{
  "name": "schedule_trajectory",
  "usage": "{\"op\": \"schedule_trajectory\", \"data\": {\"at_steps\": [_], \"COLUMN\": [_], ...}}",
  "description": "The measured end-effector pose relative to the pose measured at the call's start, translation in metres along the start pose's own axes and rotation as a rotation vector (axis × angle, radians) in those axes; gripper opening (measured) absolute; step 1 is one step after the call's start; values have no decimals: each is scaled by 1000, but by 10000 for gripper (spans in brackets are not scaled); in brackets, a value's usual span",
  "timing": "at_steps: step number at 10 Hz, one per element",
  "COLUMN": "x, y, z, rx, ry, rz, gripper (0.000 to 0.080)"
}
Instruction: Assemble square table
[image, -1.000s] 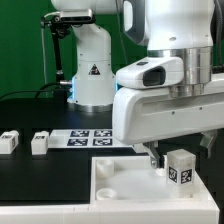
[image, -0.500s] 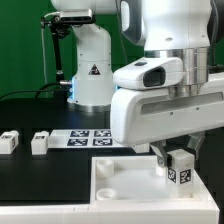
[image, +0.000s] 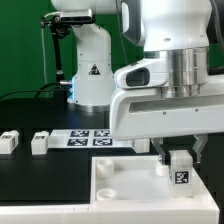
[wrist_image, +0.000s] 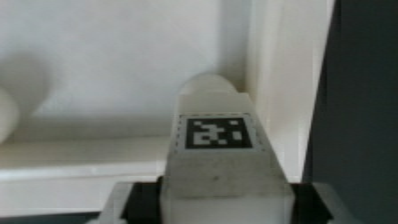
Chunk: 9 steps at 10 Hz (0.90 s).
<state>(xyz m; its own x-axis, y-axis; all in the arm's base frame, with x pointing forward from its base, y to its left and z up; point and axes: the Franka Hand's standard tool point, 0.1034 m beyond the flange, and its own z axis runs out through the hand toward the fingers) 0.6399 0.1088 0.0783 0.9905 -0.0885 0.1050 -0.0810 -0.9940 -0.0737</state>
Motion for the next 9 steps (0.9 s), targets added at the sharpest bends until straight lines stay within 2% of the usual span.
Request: {"op": "schedule_trajectory", "data": {"at_steps": [5, 6, 8, 9], "x": [-2, -4, -4, -4], "y": [0, -1, -1, -1], "z": [0, 0, 0, 0], "rx": [20, 13, 18, 18], "ry": [-10, -21, -25, -25], "rz": [608, 794, 869, 799], "gripper": [287, 287, 289, 289]}}
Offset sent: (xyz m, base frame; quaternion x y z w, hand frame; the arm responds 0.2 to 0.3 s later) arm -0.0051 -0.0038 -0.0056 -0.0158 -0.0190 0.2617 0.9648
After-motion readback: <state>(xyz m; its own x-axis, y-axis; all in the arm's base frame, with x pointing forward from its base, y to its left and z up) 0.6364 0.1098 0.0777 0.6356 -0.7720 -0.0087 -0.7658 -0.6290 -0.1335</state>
